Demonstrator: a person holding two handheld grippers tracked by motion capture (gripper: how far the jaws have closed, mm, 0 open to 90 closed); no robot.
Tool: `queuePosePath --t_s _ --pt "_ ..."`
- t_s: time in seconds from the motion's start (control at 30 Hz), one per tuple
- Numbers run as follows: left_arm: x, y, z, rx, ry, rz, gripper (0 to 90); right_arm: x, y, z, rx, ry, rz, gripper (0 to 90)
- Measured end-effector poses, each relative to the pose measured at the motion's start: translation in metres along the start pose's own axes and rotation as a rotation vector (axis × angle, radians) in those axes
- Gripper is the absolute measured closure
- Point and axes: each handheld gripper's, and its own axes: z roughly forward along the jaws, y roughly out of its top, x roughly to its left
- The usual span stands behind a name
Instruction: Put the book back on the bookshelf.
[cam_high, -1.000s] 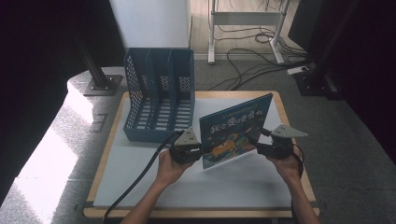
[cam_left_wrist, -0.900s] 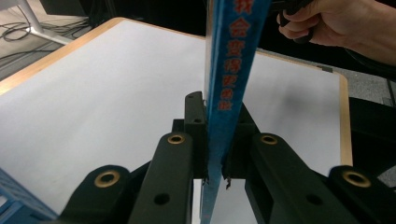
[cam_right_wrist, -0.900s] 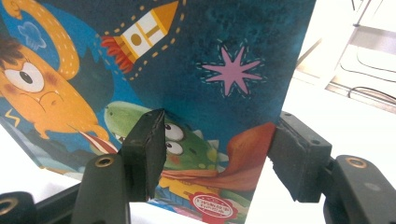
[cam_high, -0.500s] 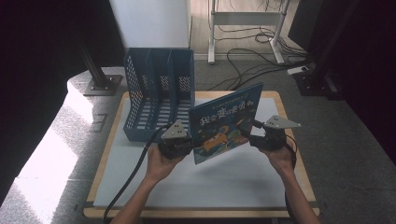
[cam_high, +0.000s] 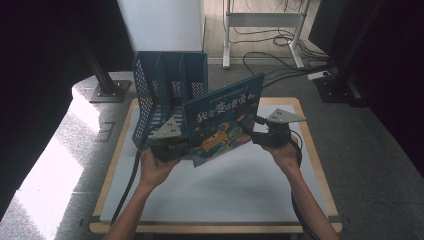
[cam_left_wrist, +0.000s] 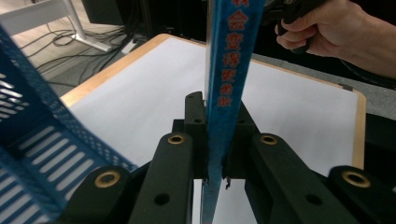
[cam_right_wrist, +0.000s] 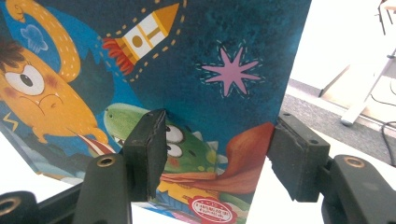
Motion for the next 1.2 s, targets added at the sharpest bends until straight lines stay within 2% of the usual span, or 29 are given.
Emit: queuePosePath --t_s 0.33,0.57,0.77,1.0,1.1,1.2 --pt "0.018 -0.001 -0.028 -0.027 0.044 -0.027 83.2 0.009 0.025 0.032 -0.022 0.042 -0.014 39.5" --pt "0.028 -0.005 -0.04 -0.038 0.072 -0.033 83.2 0.014 0.035 0.05 -0.03 0.063 -0.025 39.4" --pt "0.036 -0.012 -0.05 -0.035 0.1 -0.044 83.2 0.019 0.038 0.073 -0.033 0.094 -0.022 39.4" --pt "0.042 -0.024 -0.063 -0.037 0.134 -0.07 83.2 0.027 0.041 0.093 -0.033 0.126 -0.025 39.3" --pt "0.043 -0.027 -0.065 -0.036 0.146 -0.077 83.2 0.029 0.041 0.099 -0.031 0.135 -0.022 39.2" --pt "0.04 -0.03 -0.066 -0.017 0.179 -0.073 83.2 0.033 0.04 0.11 -0.024 0.143 -0.009 36.3"
